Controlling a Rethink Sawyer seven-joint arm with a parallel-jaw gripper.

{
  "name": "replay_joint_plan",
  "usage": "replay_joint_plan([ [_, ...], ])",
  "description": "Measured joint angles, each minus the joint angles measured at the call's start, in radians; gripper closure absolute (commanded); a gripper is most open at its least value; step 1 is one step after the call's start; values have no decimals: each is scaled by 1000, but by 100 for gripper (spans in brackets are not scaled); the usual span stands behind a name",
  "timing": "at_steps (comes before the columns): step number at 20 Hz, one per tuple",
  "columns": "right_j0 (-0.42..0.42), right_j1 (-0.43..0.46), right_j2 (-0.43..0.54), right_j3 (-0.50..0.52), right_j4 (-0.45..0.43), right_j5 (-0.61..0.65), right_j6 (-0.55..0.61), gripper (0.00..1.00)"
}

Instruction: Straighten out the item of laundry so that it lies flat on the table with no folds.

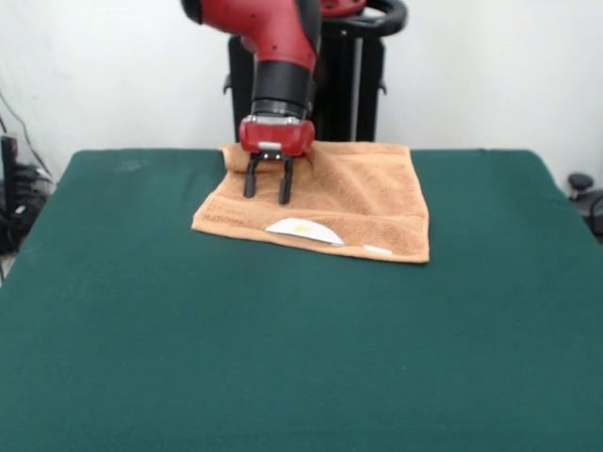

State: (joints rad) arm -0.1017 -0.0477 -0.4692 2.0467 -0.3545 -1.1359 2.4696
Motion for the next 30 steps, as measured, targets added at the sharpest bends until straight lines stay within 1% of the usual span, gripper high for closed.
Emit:
replay_joint_plan([
  [3, 37, -19, -14, -11, 0, 75, 0, 0],
  [7, 70, -28, -29, -23, 0, 131, 1, 0],
  [18, 91, -27, -41, -31, 0, 151, 1, 0],
  [26, 115, -34, -52, -42, -4, 196, 1, 0],
  [30, 124, -48, -56, -57, -24, 243, 1, 0],
])
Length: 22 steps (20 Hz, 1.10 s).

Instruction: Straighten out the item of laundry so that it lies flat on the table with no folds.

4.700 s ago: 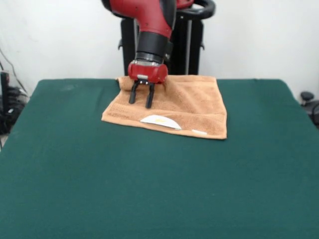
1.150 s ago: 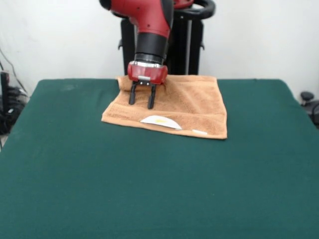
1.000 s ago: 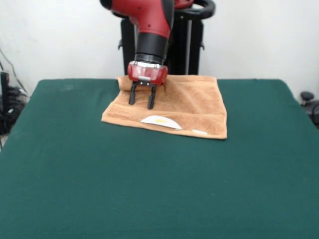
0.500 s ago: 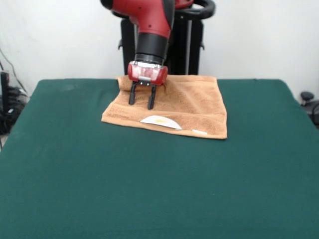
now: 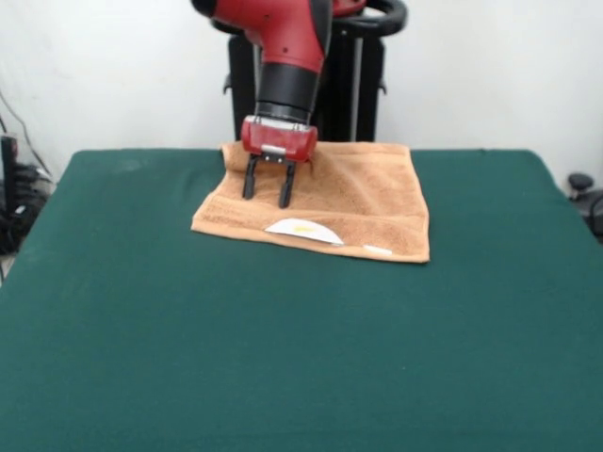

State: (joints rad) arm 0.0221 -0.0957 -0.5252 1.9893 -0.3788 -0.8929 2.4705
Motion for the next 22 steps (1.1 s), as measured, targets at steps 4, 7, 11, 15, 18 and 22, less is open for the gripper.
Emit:
replay_joint_plan([
  [4, 8, -3, -4, -9, -7, 22, 0, 0],
  [7, 12, -7, -7, -17, -17, 40, 0, 0],
  [11, 18, -28, -7, -40, -52, 105, 0, 0],
  [15, 35, -36, -12, -56, -63, 151, 0, 0],
  [18, 45, -33, -19, -64, -68, 159, 0, 0],
  [22, 47, -40, -21, -80, -102, 185, 0, 0],
])
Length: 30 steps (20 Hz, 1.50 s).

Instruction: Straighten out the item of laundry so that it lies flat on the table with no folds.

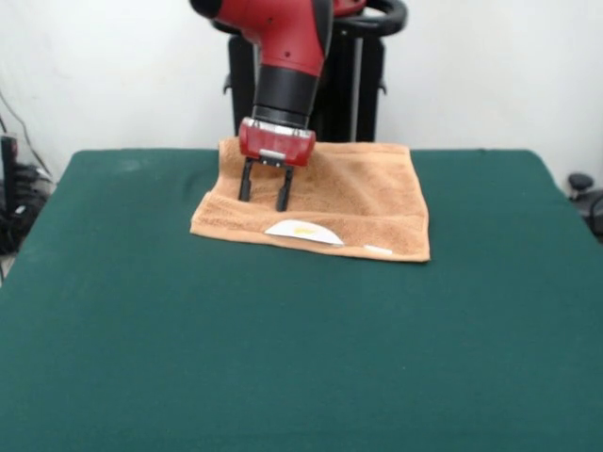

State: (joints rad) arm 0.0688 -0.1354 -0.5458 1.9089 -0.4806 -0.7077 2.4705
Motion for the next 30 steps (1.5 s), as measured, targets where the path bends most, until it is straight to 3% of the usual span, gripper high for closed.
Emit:
replay_joint_plan([
  [29, 20, -21, -5, -67, -121, 104, 0, 0],
  [30, 24, -21, -1, -72, -122, 103, 0, 100],
])
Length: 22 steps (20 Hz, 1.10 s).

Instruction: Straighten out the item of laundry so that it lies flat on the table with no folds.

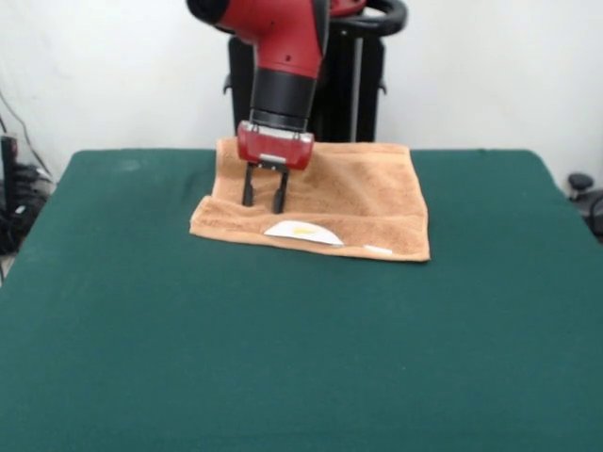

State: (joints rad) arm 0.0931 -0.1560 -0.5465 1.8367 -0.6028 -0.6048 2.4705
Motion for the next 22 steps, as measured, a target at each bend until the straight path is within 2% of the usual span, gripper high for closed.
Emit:
replay_joint_plan([
  [11, 20, -4, -6, -40, 31, 85, 0, 100],
  [22, 28, -3, -12, -116, 111, 218, 0, 100],
])
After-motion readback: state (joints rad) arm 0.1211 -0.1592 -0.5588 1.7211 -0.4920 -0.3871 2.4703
